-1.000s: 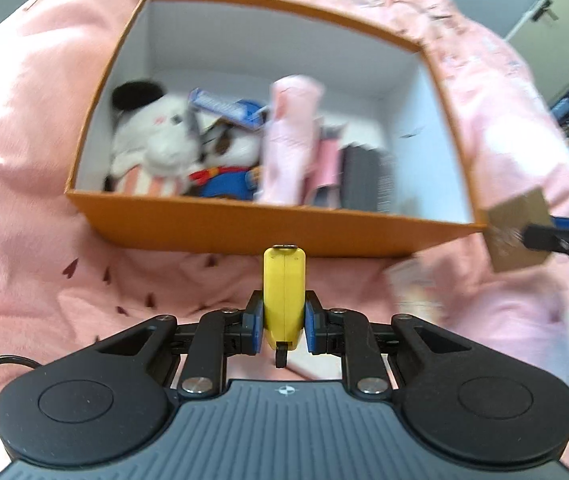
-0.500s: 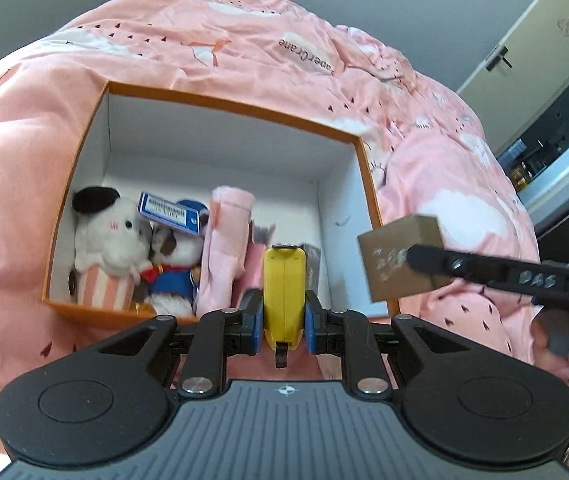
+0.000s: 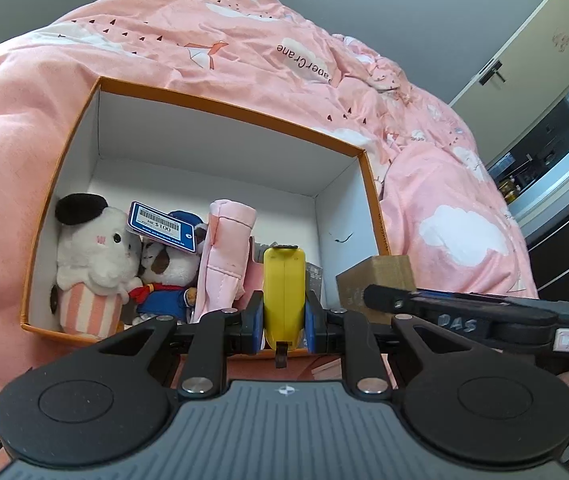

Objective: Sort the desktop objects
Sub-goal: 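Carry both held items over the orange box and lower them inside, then open the right gripper to release the gold box while left pushes the tape measure down, then open the left gripper to release the tape measure and withdraw both grippers, then reach both grippers down to the pink selfie stick and white bottle, then grasp the pink selfie stick with left gripper while right grasps the white bottle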

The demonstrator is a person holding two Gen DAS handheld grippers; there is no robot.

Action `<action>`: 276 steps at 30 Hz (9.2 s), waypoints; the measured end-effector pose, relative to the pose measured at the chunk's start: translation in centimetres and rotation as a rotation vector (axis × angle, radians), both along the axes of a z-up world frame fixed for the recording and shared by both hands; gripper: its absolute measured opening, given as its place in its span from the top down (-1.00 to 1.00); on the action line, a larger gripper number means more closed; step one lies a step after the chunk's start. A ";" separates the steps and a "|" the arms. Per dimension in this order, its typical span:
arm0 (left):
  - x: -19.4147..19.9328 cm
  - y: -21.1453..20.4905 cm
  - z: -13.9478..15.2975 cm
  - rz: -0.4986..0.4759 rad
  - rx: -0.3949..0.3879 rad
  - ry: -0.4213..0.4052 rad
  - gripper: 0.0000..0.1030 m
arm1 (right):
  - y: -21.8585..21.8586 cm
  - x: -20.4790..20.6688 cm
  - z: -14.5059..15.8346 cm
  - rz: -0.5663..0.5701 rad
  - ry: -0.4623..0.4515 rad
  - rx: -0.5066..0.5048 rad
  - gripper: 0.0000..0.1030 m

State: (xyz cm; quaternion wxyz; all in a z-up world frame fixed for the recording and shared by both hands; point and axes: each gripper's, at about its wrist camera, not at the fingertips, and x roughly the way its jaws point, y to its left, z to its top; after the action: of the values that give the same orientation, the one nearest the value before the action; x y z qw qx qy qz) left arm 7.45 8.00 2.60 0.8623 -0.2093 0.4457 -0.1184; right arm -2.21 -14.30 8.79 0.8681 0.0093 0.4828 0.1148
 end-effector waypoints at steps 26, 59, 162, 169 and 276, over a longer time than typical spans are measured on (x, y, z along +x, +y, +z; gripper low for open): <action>-0.9 2.1 -0.9 -0.010 -0.070 -0.007 0.57 | 4.1 0.5 -1.6 0.021 0.071 -0.212 0.09; 12.9 -10.4 -4.4 -0.269 0.109 0.154 0.57 | -9.1 2.2 -4.2 -0.035 -0.099 0.078 0.37; 17.6 -15.9 -9.0 -0.871 0.531 0.196 0.87 | -9.3 2.7 -7.2 -0.069 0.009 0.037 0.28; 16.5 -17.6 -10.6 -0.985 0.521 0.208 1.00 | -9.1 2.9 -7.4 -0.065 0.013 0.034 0.27; -8.3 -11.5 -4.8 -0.638 0.678 -0.015 1.00 | -5.9 -9.5 -6.7 0.177 0.022 0.067 0.22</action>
State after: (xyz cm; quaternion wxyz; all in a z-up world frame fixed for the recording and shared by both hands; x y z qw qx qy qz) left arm -0.86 -3.48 -2.16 0.8059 0.2326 0.4949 -0.2268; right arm -11.76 -20.25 2.14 0.8484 -0.0033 0.4873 0.2070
